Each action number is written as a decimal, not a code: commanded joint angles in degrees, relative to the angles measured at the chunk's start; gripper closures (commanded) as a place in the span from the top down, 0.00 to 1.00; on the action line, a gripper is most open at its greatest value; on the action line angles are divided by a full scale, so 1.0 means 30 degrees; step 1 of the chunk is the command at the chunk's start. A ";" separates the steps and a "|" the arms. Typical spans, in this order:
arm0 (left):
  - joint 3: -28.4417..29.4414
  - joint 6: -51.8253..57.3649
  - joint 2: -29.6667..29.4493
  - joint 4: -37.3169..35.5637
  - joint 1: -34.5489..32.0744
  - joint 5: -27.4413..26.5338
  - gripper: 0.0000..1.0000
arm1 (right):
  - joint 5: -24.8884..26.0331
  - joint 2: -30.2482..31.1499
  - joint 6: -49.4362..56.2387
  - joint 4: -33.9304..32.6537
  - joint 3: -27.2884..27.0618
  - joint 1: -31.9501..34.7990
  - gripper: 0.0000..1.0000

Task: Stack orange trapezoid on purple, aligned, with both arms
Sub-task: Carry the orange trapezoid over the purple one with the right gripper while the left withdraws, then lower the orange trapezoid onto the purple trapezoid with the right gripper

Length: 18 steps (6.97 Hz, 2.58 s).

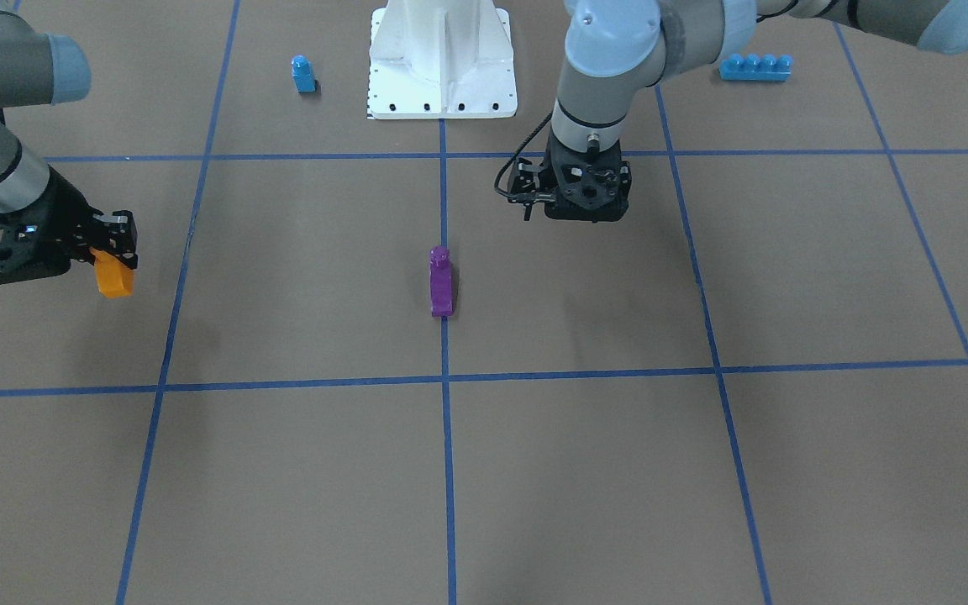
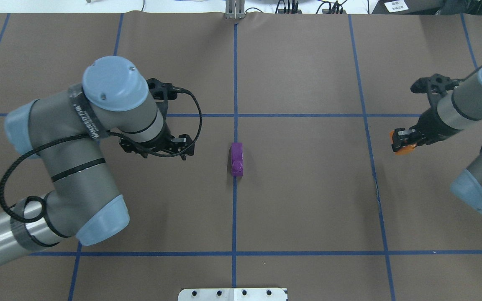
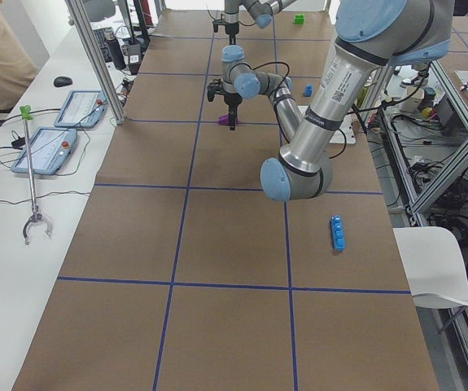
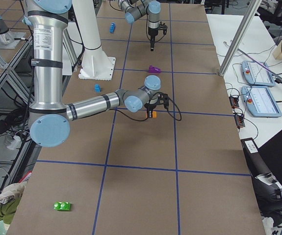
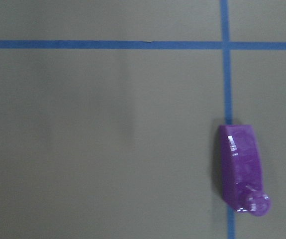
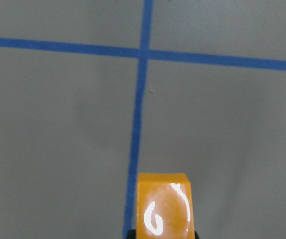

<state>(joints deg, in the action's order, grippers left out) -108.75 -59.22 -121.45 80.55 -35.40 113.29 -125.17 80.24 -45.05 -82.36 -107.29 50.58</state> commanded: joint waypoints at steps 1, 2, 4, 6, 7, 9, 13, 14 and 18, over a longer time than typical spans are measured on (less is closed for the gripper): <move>-0.1482 0.2035 0.2739 0.0191 -0.0996 0.0843 1.00 | 0.1318 -0.5630 -0.2771 -0.4701 0.0075 -0.2606 0.00; -0.1717 0.3117 0.3531 0.0192 -0.1698 0.1460 1.00 | 0.2657 -0.7655 -0.5146 -0.4656 0.1094 -0.4305 0.00; -0.1981 0.4648 0.4822 0.0134 -0.2843 0.3272 1.00 | 0.3688 -1.1794 -0.6683 -0.4715 0.4927 -0.5952 0.00; -0.1983 0.4855 0.5033 0.0134 -0.2847 0.3312 1.00 | 0.4281 -1.2128 -0.6752 -0.4597 0.5059 -0.6547 0.00; -0.1983 0.4798 0.5004 0.0134 -0.2818 0.3312 1.00 | 0.4310 -1.2535 -0.6752 -0.4597 0.5349 -0.6897 0.00; -0.1983 0.4768 0.5004 0.0134 -0.2847 0.3224 1.00 | 0.4515 -1.2860 -0.7306 -0.4568 0.6051 -0.7309 0.00; -0.1983 0.4592 0.4916 0.0134 -0.2818 0.3194 1.00 | 0.4896 -1.3593 -0.7104 -0.4568 0.7342 -0.7223 0.00; -0.1983 0.4592 0.4858 0.0134 -0.2818 0.3194 1.00 | 0.4926 -1.3593 -0.7133 -0.4539 0.7431 -0.7252 0.00; -0.2012 0.4563 0.4828 0.0104 -0.2818 0.3194 1.00 | 0.4868 -1.3447 -0.7397 -0.2078 0.8341 -0.7311 0.00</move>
<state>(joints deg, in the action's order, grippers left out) -114.72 -45.52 -106.93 80.89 -43.86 122.87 -110.45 39.82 -67.17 -89.22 -82.46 28.64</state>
